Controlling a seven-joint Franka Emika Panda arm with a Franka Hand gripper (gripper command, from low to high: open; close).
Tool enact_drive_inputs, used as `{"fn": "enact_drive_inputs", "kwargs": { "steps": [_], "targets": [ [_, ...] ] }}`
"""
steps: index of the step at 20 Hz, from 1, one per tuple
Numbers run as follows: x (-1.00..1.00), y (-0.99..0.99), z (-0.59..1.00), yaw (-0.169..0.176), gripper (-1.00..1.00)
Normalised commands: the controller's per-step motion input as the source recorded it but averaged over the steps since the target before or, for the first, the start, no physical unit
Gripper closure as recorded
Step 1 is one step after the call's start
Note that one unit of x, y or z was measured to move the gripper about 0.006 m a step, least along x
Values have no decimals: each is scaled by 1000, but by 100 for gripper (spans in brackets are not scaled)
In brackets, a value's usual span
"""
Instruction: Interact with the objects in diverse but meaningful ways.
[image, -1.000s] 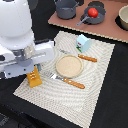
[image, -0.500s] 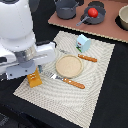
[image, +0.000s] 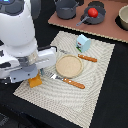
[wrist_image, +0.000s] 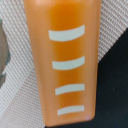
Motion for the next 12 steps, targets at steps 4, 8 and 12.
{"fn": "enact_drive_inputs", "kwargs": {
  "steps": [4, 8, 12],
  "targets": [
    [0, 1, -309, 0, 100],
    [0, 0, -282, 0, 100],
    [0, 0, -277, 0, 100]
  ]
}}
